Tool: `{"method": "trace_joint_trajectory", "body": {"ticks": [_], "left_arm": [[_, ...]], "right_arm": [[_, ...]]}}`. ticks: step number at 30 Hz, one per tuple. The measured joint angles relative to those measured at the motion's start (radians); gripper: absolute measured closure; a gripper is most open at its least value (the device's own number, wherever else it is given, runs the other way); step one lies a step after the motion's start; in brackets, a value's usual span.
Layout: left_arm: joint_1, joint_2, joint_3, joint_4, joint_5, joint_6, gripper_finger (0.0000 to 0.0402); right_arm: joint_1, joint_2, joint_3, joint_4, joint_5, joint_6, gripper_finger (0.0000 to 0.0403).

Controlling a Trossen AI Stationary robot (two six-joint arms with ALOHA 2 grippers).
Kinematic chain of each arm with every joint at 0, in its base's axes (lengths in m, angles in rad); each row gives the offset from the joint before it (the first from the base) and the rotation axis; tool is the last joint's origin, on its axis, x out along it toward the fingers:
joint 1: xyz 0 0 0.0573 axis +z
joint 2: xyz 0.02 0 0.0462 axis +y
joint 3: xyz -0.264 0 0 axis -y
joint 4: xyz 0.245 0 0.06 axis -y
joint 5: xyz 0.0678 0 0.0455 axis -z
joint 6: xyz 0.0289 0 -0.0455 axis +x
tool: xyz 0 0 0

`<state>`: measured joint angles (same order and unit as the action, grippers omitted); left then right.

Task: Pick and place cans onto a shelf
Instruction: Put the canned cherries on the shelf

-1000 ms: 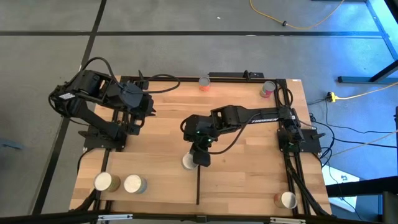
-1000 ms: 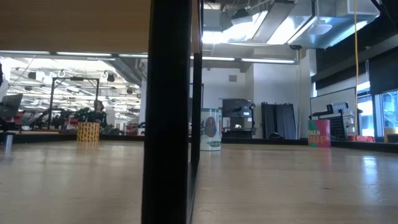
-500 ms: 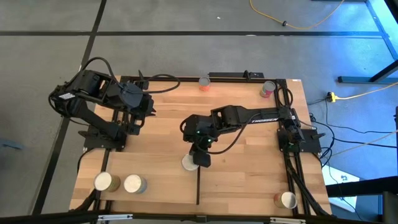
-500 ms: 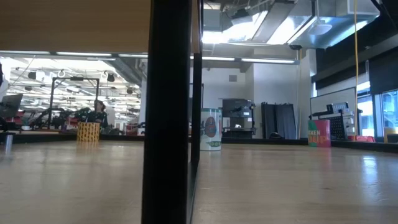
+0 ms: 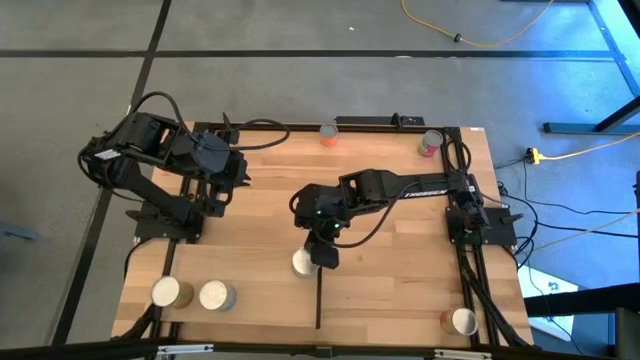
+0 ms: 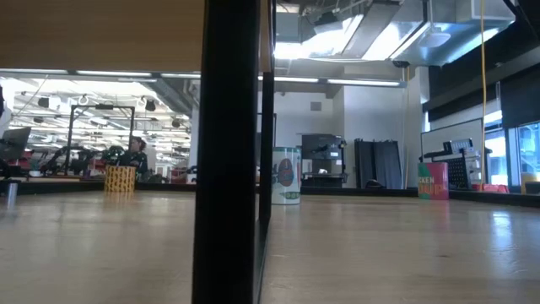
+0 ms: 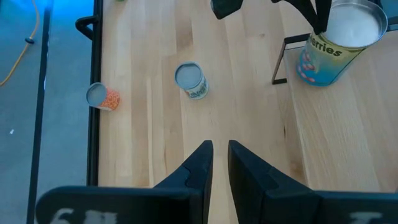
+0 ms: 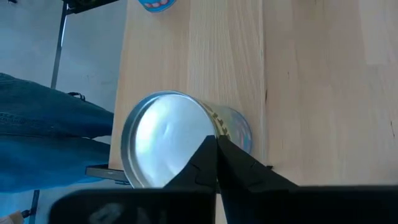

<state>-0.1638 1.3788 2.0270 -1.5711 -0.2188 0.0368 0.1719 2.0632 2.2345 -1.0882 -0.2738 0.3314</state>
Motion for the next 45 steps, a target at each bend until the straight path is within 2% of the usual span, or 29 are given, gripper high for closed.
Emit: {"method": "trace_joint_trajectory", "body": {"ticks": [7,13,17,21,28,32,39,45], "left_arm": [[0.000,0.000,0.000,0.000,0.000,0.000,0.0360],[0.000,0.000,0.000,0.000,0.000,0.000,0.0360],[0.000,0.000,0.000,0.000,0.000,0.000,0.0360],[0.000,0.000,0.000,0.000,0.000,-0.001,0.0360],[0.000,0.000,0.000,0.000,0.044,-0.009,0.0360],[0.000,0.000,0.000,0.000,0.093,-0.010,0.0360],[0.000,0.000,0.000,0.000,0.113,-0.009,0.0360],[-0.001,0.000,0.000,0.000,0.113,-0.009,0.0360]], "right_arm": [[-0.001,0.000,0.000,0.003,0.000,0.000,0.0365],[-0.003,0.000,0.000,0.046,0.014,-0.062,0.0364],[-0.012,-0.002,0.049,0.045,0.018,-0.083,0.0368],[-0.012,-0.005,0.123,-0.042,0.074,-0.132,0.0396],[-0.002,-0.027,0.109,-0.295,0.127,-0.100,0.0399],[0.026,-0.005,0.107,-0.340,0.126,-0.091,0.0401],[0.047,0.028,0.069,-0.273,0.127,-0.051,0.0401],[0.048,0.030,0.017,-0.167,0.182,-0.075,0.0401]]}}
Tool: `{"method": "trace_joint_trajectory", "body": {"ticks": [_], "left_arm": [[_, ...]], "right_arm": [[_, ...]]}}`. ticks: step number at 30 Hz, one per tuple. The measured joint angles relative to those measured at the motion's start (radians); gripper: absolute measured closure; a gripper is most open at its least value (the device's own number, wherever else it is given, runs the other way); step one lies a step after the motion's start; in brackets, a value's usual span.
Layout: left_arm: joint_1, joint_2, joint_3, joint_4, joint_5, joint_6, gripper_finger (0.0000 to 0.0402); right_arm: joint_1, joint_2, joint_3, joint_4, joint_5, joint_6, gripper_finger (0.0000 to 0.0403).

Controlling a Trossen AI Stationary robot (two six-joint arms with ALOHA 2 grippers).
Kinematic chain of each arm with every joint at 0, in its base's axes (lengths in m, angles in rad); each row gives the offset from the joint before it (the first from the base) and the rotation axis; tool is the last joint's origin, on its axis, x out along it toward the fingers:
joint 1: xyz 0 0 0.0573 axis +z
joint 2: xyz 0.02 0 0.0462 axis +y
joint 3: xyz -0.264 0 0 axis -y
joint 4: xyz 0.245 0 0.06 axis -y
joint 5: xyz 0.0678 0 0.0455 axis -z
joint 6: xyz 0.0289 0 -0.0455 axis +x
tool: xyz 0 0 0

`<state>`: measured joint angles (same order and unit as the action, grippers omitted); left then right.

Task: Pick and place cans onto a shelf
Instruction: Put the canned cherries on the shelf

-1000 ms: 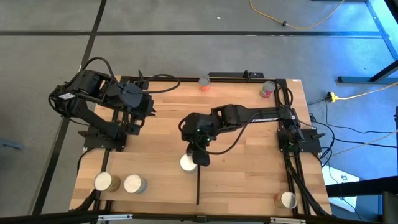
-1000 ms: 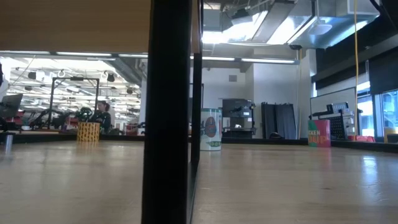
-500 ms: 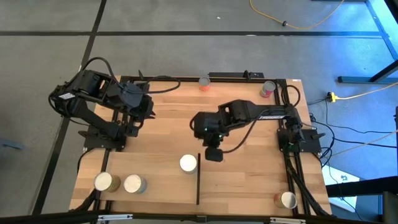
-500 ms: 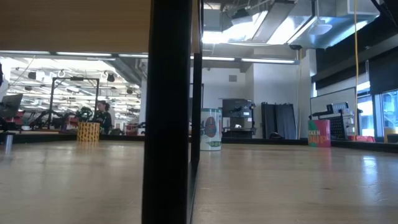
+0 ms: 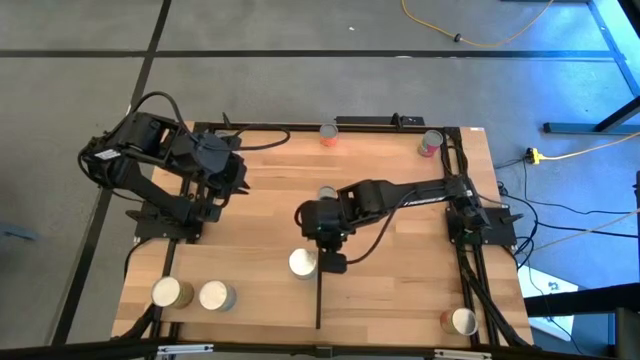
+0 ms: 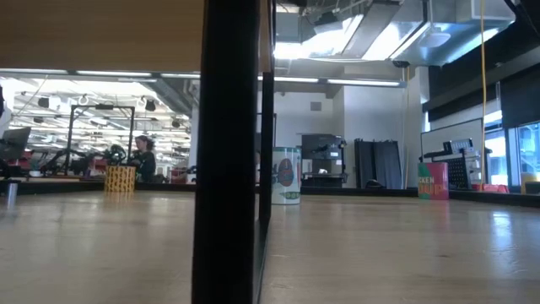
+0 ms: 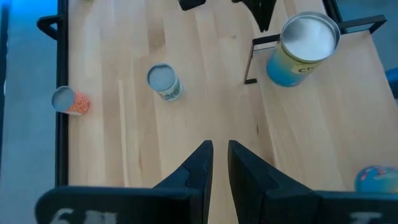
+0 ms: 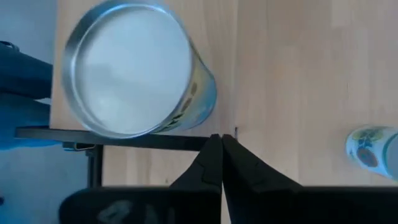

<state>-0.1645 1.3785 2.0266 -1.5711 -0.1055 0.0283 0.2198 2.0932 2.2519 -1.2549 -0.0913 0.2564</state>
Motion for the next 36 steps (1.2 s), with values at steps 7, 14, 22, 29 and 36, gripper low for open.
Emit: {"method": "trace_joint_trajectory", "body": {"ticks": [7,14,22,29,36], "left_arm": [[0.000,0.000,0.000,0.000,0.000,0.008,0.0360],[0.000,0.000,0.000,0.000,0.000,0.009,0.0360],[0.000,0.000,0.000,0.000,0.000,0.009,0.0360],[0.000,0.000,0.000,0.000,0.000,0.010,0.0360],[0.000,0.000,0.000,0.000,0.023,0.010,0.0360]], "right_arm": [[-0.006,0.005,-0.065,0.116,-0.045,0.001,0.0402],[-0.005,0.023,-0.067,0.169,-0.085,-0.001,0.0402],[-0.005,0.062,-0.067,0.267,-0.144,-0.003,0.0402],[-0.002,0.089,-0.067,0.356,-0.194,-0.007,0.0402],[0.004,0.088,-0.024,0.269,-0.144,-0.022,0.0403]]}}
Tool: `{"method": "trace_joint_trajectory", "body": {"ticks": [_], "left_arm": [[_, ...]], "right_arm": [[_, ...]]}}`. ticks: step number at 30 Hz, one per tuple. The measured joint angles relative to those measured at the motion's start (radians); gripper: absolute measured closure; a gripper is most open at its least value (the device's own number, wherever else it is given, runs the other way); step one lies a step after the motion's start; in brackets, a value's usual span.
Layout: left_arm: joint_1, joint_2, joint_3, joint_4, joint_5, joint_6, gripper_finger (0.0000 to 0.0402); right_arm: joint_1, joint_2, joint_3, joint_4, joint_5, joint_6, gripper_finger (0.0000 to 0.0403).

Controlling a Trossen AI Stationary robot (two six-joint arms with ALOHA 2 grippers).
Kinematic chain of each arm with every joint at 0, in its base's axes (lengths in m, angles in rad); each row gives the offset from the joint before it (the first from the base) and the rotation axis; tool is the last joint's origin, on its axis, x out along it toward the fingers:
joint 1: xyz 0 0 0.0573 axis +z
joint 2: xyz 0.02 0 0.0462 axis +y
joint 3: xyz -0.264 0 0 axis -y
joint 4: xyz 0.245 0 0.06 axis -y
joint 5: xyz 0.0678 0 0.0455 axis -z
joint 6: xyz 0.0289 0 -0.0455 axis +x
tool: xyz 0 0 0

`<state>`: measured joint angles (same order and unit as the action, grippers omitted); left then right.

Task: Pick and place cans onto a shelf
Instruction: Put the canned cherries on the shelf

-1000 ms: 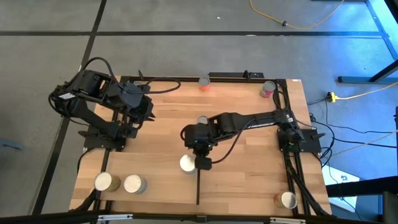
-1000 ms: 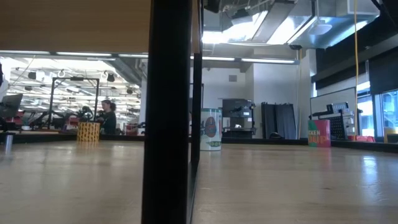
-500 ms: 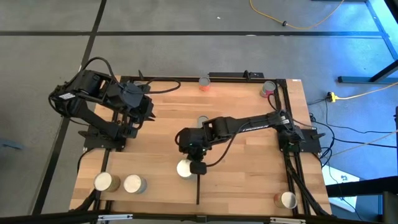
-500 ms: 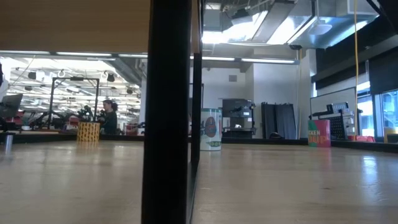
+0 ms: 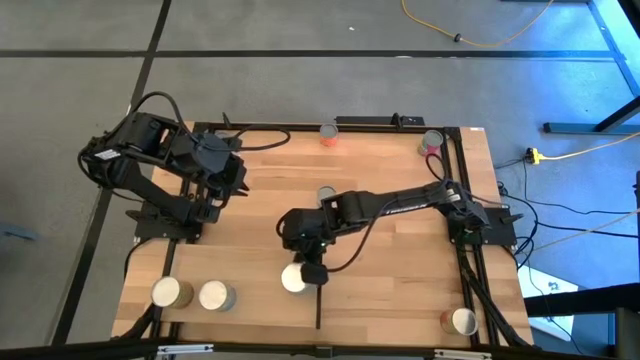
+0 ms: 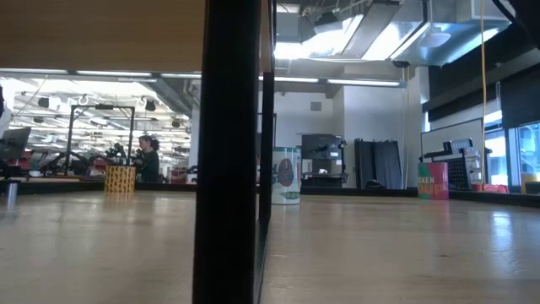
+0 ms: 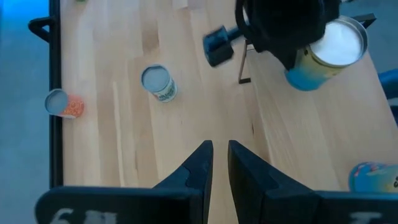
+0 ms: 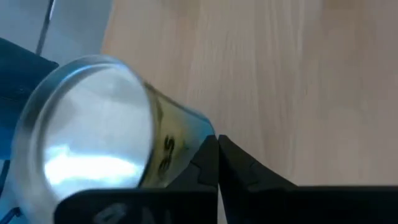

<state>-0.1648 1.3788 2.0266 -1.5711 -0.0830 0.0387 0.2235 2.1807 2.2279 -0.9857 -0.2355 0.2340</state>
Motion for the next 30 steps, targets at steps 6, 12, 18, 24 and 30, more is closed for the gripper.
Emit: {"method": "trace_joint_trajectory", "body": {"ticks": [6,12,18,24,30], "left_arm": [[0.000,0.000,0.000,0.000,0.000,0.050,0.0360],[-0.001,0.000,0.000,0.000,0.000,0.073,0.0360],[-0.001,0.000,0.000,0.000,-0.003,0.020,0.0360],[-0.013,0.000,0.000,0.000,-0.004,0.017,0.0360],[-0.041,0.000,0.000,0.000,-0.004,0.029,0.0360]], "right_arm": [[0.026,-0.007,0.068,-0.165,0.017,0.024,0.0403],[0.055,-0.007,0.074,-0.229,-0.029,0.041,0.0402],[0.065,-0.007,0.073,-0.223,-0.027,-0.023,0.0403],[0.066,0.002,0.071,-0.141,-0.002,-0.030,0.0402],[0.070,0.019,0.071,-0.015,-0.001,0.001,0.0402]]}}
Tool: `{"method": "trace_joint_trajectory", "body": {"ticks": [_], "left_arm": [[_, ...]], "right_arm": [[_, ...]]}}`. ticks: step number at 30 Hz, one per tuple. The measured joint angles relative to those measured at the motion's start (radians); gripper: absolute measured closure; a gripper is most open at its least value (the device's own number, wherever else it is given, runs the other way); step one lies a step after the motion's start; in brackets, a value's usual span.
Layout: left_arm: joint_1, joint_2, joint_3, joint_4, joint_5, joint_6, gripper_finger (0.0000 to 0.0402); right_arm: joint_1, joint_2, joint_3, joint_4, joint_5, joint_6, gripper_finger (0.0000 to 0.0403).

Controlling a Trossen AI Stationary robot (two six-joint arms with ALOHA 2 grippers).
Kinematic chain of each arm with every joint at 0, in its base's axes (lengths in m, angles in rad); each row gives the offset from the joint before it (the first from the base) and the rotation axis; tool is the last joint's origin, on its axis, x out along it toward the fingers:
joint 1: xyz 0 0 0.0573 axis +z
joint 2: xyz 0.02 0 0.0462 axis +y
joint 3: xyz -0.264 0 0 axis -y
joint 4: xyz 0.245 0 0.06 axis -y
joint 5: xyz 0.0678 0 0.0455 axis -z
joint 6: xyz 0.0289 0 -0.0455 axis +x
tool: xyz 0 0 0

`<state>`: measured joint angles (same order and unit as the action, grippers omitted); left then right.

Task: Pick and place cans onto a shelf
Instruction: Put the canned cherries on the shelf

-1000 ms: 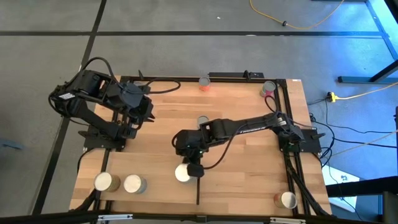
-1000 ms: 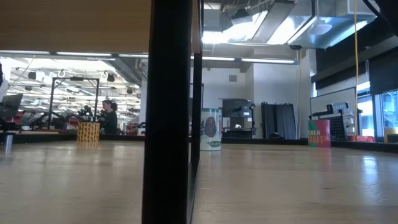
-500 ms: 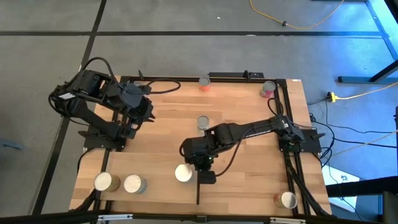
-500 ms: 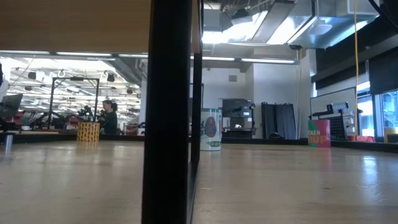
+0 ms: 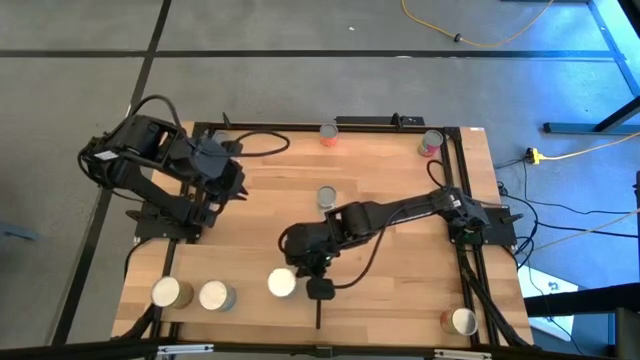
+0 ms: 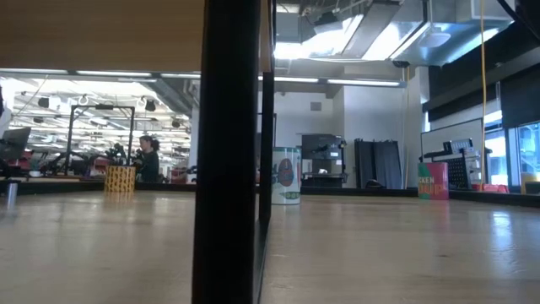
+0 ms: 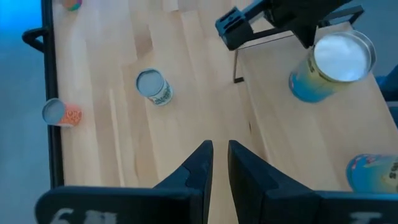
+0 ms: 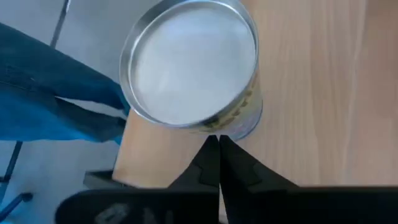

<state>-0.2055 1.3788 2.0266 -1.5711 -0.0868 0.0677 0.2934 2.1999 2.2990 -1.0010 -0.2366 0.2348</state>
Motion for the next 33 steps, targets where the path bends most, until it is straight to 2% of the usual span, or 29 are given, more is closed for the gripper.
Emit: {"method": "trace_joint_trajectory", "body": {"ticks": [5,17,22,33], "left_arm": [[-0.025,0.000,0.000,0.000,0.000,0.014,0.0360],[-0.047,0.000,0.000,0.000,0.000,0.037,0.0360],[-0.047,0.000,0.000,0.000,0.000,0.044,0.0360],[-0.046,0.000,0.000,0.000,0.000,0.046,0.0360]], "right_arm": [[0.002,0.036,0.000,0.109,-0.001,0.019,0.0402],[0.002,0.066,0.000,0.198,-0.017,-0.003,0.0402],[0.001,0.065,0.000,0.187,0.105,-0.008,0.0402],[-0.017,0.065,0.000,0.236,0.086,-0.080,0.0402]]}}
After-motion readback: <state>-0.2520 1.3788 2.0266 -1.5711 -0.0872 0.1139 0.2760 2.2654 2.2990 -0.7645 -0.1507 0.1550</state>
